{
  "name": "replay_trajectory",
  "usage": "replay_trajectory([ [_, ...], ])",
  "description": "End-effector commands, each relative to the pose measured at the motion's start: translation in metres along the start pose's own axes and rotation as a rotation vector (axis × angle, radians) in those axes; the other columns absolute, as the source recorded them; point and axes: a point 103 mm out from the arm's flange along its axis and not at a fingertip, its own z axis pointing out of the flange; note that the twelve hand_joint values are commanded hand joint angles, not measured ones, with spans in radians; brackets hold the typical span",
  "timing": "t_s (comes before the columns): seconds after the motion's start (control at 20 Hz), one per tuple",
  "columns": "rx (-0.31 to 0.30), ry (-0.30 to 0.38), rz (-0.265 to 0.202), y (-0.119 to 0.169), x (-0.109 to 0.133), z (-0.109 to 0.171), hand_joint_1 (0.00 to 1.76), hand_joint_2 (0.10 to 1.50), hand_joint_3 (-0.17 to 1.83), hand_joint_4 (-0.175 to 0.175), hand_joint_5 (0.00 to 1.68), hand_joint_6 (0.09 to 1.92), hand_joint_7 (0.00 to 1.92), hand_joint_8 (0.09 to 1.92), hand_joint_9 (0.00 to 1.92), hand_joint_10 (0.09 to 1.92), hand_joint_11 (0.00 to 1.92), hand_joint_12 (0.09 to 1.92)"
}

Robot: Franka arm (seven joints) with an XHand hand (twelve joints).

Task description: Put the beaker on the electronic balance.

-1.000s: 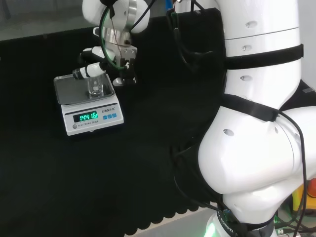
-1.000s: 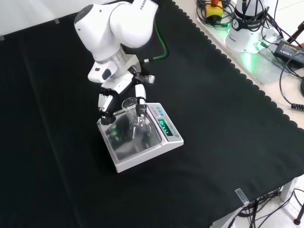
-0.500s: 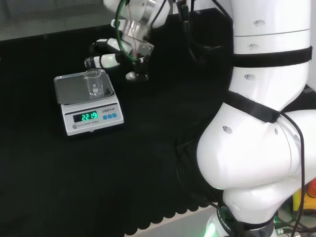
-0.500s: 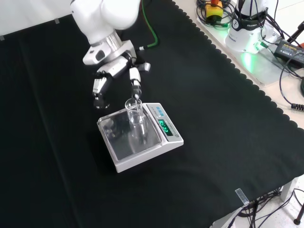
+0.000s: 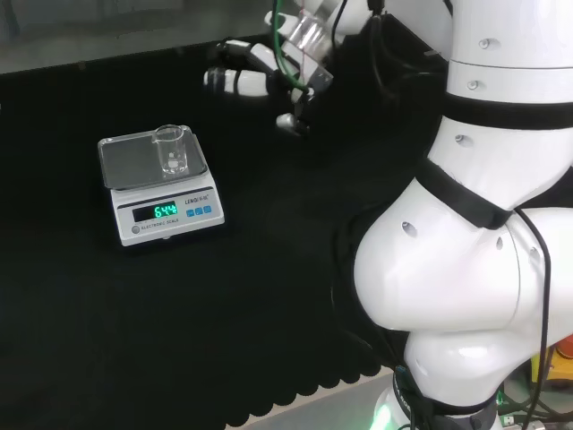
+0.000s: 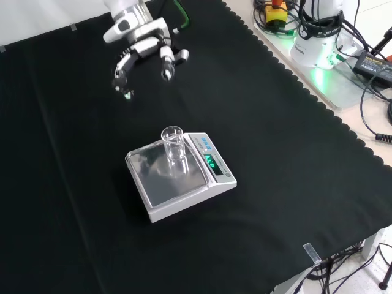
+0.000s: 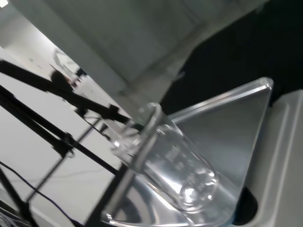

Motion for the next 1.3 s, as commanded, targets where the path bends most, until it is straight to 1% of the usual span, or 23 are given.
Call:
replay_trajectory([
  [0.05, -0.023, 0.080, -0.058, -0.040, 0.000, -0.057, 0.42, 0.84, -0.10, -0.108, 0.44, 0.41, 0.60, 0.90, 0.74, 0.77, 0.71, 1.32],
  [0.3, -0.030, 0.094, -0.065, -0.064, 0.003, -0.093, 0.43, 0.85, -0.10, -0.108, 0.44, 0.41, 0.60, 0.90, 0.74, 0.77, 0.71, 1.32],
  [0.45, -0.068, 0.099, -0.065, -0.080, 0.004, -0.114, 0.43, 0.85, -0.09, -0.108, 0.44, 0.40, 0.60, 0.90, 0.74, 0.77, 0.71, 1.32],
  [0.55, -0.101, 0.117, -0.057, -0.088, 0.003, -0.124, 0.43, 0.85, -0.09, -0.108, 0.44, 0.40, 0.60, 0.89, 0.74, 0.77, 0.71, 1.32],
  [0.75, -0.098, 0.108, -0.066, -0.100, 0.004, -0.128, 0.44, 0.85, -0.09, -0.108, 0.44, 0.40, 0.60, 0.89, 0.74, 0.77, 0.71, 1.32],
  [0.85, -0.084, 0.086, -0.070, -0.095, 0.013, -0.120, 0.44, 0.85, -0.09, -0.108, 0.44, 0.40, 0.60, 0.89, 0.75, 0.76, 0.71, 1.32],
  [0.95, -0.099, 0.093, -0.069, -0.098, 0.013, -0.123, 0.44, 0.85, -0.09, -0.108, 0.44, 0.40, 0.60, 0.89, 0.75, 0.76, 0.71, 1.32],
  [1.1, -0.107, 0.089, -0.051, -0.104, 0.010, -0.129, 0.44, 0.86, -0.09, -0.108, 0.44, 0.40, 0.61, 0.89, 0.75, 0.76, 0.71, 1.32],
  [1.2, -0.124, 0.098, -0.034, -0.107, 0.008, -0.133, 0.44, 0.86, -0.09, -0.108, 0.44, 0.40, 0.61, 0.89, 0.75, 0.76, 0.71, 1.32],
  [1.3, -0.120, 0.092, -0.023, -0.111, 0.007, -0.132, 0.44, 0.86, -0.09, -0.108, 0.44, 0.40, 0.61, 0.89, 0.75, 0.76, 0.71, 1.32],
])
